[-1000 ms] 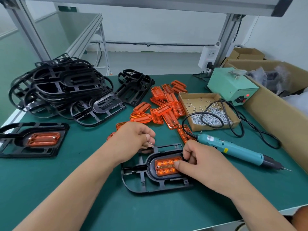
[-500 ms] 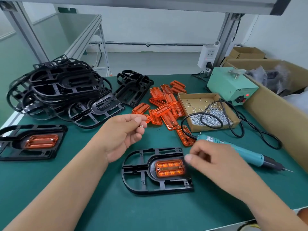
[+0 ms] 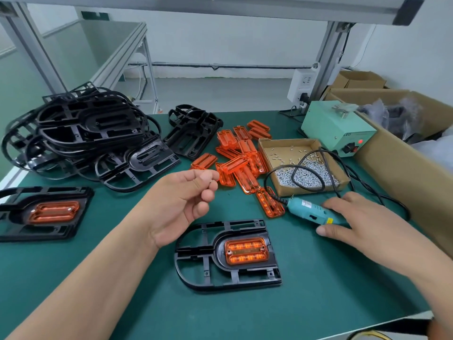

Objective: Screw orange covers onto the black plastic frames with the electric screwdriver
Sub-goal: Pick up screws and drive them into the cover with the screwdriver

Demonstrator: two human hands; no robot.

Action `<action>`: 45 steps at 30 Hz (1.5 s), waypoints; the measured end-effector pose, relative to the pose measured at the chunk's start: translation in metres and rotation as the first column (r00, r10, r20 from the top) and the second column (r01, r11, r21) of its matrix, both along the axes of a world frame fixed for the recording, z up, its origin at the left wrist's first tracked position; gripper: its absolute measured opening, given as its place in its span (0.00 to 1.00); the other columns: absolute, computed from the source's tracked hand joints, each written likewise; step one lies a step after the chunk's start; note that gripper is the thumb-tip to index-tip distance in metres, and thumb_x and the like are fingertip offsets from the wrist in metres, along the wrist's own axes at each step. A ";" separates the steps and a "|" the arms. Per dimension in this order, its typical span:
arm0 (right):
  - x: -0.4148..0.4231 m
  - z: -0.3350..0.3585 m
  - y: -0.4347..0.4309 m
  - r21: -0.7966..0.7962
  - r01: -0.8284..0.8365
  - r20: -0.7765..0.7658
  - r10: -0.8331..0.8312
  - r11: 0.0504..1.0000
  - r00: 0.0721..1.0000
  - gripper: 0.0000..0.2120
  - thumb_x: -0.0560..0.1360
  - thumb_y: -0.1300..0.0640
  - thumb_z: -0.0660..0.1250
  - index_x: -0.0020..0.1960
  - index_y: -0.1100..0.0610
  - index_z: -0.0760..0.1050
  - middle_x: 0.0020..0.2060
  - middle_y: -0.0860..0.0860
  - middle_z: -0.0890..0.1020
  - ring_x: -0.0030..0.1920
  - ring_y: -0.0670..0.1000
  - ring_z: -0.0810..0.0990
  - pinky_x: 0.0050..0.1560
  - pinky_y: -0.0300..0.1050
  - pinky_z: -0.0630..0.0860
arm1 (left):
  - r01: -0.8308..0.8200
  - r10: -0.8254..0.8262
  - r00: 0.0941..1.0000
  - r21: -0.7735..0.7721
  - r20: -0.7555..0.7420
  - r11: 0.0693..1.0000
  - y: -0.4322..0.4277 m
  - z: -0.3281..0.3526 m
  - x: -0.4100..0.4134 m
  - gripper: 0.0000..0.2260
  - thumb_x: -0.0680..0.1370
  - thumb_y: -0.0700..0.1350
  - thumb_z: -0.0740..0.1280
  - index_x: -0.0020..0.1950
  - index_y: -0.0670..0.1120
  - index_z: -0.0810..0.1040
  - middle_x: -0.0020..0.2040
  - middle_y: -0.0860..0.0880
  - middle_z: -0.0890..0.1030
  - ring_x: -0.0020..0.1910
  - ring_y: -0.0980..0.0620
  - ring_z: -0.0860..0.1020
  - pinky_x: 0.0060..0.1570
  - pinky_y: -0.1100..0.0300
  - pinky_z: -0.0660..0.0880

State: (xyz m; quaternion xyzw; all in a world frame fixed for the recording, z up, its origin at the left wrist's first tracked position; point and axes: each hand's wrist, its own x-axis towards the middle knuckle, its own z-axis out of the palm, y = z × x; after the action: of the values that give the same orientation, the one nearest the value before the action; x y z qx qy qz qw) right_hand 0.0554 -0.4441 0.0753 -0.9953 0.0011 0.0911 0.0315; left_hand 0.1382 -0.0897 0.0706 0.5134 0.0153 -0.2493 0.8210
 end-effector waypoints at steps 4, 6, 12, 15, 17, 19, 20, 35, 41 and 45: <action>-0.007 0.007 -0.005 0.545 0.092 0.105 -0.177 0.833 0.979 0.28 0.74 0.22 0.60 0.48 0.46 0.79 0.39 0.47 0.84 0.38 0.46 0.81 0.39 0.45 0.76 | 0.070 -0.071 0.997 0.033 0.030 0.997 -0.003 0.002 -0.004 0.07 0.77 0.45 0.71 0.50 0.42 0.82 0.40 0.48 0.77 0.31 0.57 0.70 0.24 0.68 0.68; -0.009 0.015 0.002 0.884 0.117 0.040 -0.324 0.452 0.945 0.31 0.72 0.22 0.66 0.53 0.49 0.82 0.43 0.55 0.87 0.36 0.52 0.83 0.36 0.45 0.80 | 0.107 -0.108 0.993 0.031 0.039 0.994 -0.005 0.004 -0.007 0.06 0.78 0.45 0.71 0.49 0.43 0.84 0.41 0.47 0.78 0.32 0.56 0.71 0.26 0.67 0.70; 0.018 0.028 0.044 0.919 -0.102 -0.074 -0.419 -0.382 0.905 0.20 0.78 0.36 0.68 0.53 0.53 0.81 0.35 0.51 0.76 0.31 0.48 0.74 0.31 0.38 0.75 | 0.197 -0.198 0.978 0.024 0.061 0.980 -0.010 0.004 -0.014 0.06 0.77 0.37 0.71 0.52 0.41 0.86 0.44 0.43 0.82 0.38 0.51 0.82 0.36 0.62 0.82; 0.037 0.028 0.081 0.778 -0.262 -0.080 -0.503 -0.571 0.860 0.12 0.77 0.48 0.72 0.53 0.55 0.78 0.36 0.49 0.76 0.34 0.46 0.75 0.36 0.38 0.76 | 0.177 -0.183 0.980 0.074 0.083 0.981 -0.013 0.005 -0.017 0.07 0.77 0.36 0.72 0.54 0.38 0.83 0.44 0.40 0.83 0.39 0.49 0.84 0.35 0.62 0.82; 0.049 0.029 0.103 0.669 -0.310 -0.120 -0.510 -0.676 0.852 0.09 0.77 0.53 0.74 0.52 0.56 0.76 0.38 0.50 0.77 0.37 0.48 0.77 0.42 0.42 0.78 | 0.142 -0.156 0.982 0.128 0.108 0.982 -0.016 0.005 -0.019 0.07 0.78 0.36 0.71 0.56 0.37 0.81 0.43 0.41 0.83 0.38 0.50 0.84 0.33 0.63 0.81; 0.060 0.030 0.117 0.578 -0.335 -0.151 -0.501 -0.744 0.852 0.06 0.79 0.58 0.73 0.50 0.56 0.75 0.37 0.51 0.76 0.37 0.49 0.77 0.43 0.44 0.76 | 0.110 -0.135 0.981 0.178 0.137 0.978 -0.018 0.005 -0.020 0.06 0.80 0.36 0.69 0.56 0.36 0.79 0.43 0.42 0.83 0.37 0.51 0.83 0.31 0.64 0.79; 0.064 0.030 0.121 0.535 -0.348 -0.155 -0.495 -0.770 0.855 0.06 0.80 0.59 0.72 0.48 0.56 0.75 0.37 0.50 0.76 0.36 0.49 0.76 0.42 0.44 0.75 | 0.097 -0.128 0.980 0.196 0.151 0.976 -0.018 0.004 -0.020 0.05 0.81 0.36 0.69 0.55 0.36 0.80 0.42 0.42 0.83 0.36 0.51 0.82 0.30 0.64 0.79; 0.072 0.019 0.136 0.429 -0.380 -0.049 -0.441 -0.820 0.896 0.09 0.83 0.61 0.65 0.43 0.56 0.75 0.34 0.48 0.73 0.32 0.47 0.73 0.37 0.41 0.73 | 0.044 -0.063 0.988 0.132 0.141 0.990 -0.023 0.005 -0.024 0.05 0.82 0.39 0.67 0.50 0.39 0.83 0.41 0.43 0.82 0.34 0.53 0.79 0.30 0.64 0.78; 0.073 0.018 0.135 0.422 -0.389 -0.056 -0.451 -0.819 0.891 0.11 0.84 0.61 0.63 0.42 0.56 0.76 0.33 0.49 0.74 0.31 0.48 0.74 0.36 0.41 0.74 | 0.043 -0.067 0.987 0.162 0.147 0.986 -0.024 0.004 -0.025 0.06 0.83 0.38 0.67 0.49 0.40 0.83 0.41 0.42 0.82 0.34 0.52 0.79 0.31 0.64 0.78; 0.072 0.016 0.136 0.435 -0.388 -0.040 -0.448 -0.812 0.893 0.10 0.83 0.61 0.64 0.43 0.56 0.75 0.33 0.49 0.75 0.31 0.47 0.74 0.37 0.41 0.74 | 0.024 -0.054 0.986 0.191 0.156 0.981 -0.025 0.004 -0.026 0.07 0.83 0.38 0.66 0.49 0.39 0.83 0.40 0.42 0.81 0.33 0.52 0.78 0.30 0.64 0.78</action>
State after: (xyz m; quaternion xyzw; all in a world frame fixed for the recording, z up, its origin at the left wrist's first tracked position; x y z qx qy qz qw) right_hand 0.1275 -0.3078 0.0912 -0.2018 -0.0233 -0.2011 0.9583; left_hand 0.1123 -0.1148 0.0748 0.6072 -0.0376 -0.2208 0.7623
